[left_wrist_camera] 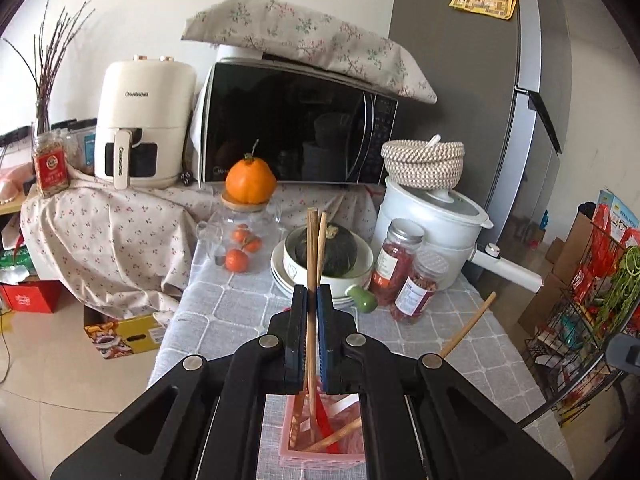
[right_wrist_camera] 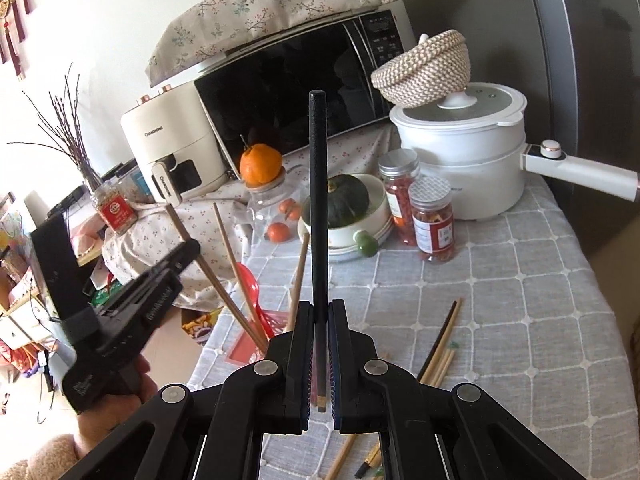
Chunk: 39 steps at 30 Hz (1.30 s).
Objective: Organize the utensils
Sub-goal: 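Lower both chopsticks into the pink basket and open both grippers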
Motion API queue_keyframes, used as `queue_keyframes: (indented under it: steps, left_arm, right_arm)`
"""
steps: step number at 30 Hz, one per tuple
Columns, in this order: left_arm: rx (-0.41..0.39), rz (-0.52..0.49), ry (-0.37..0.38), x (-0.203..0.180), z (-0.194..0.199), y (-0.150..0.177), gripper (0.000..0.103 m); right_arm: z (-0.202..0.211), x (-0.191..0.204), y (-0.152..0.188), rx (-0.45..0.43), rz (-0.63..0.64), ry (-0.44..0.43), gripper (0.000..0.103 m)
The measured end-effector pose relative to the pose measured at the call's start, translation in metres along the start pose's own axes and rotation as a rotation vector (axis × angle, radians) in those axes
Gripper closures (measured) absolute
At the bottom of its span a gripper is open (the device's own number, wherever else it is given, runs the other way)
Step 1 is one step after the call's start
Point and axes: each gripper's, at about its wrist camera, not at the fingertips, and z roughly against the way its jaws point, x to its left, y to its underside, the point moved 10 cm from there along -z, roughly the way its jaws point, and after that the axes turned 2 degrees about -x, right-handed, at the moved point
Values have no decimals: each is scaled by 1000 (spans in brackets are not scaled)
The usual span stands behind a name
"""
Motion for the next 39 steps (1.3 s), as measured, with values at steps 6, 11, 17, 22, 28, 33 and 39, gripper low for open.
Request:
queue_keyframes:
  steps: [6, 11, 17, 22, 28, 33, 39]
  left_arm:
    - [72, -22, 2, 5, 5, 7, 78]
    - [125, -49, -20, 18, 25, 17, 43]
    - [237, -128, -59, 37, 40, 47, 32]
    - [345, -169, -61, 46, 39, 82, 31]
    - [413, -158, -24, 40, 36, 100, 31]
    - [417, -181, -4, 27, 36, 101, 31]
    - [434, -194, -1, 21, 35, 105, 30]
  right_arm:
    - [2, 13, -10, -29, -14, -30, 99]
    - [0, 25, -20, -54, -27, -52, 99]
    - [-12, 40, -32, -101, -27, -58, 99]
    - [-37, 41, -31, -113, -28, -43, 99]
    - [-57, 43, -29, -129, -30, -44, 99]
    - [-84, 41, -13, -61, -32, -30, 99]
    - [-101, 35, -4, -33, -23, -26, 94]
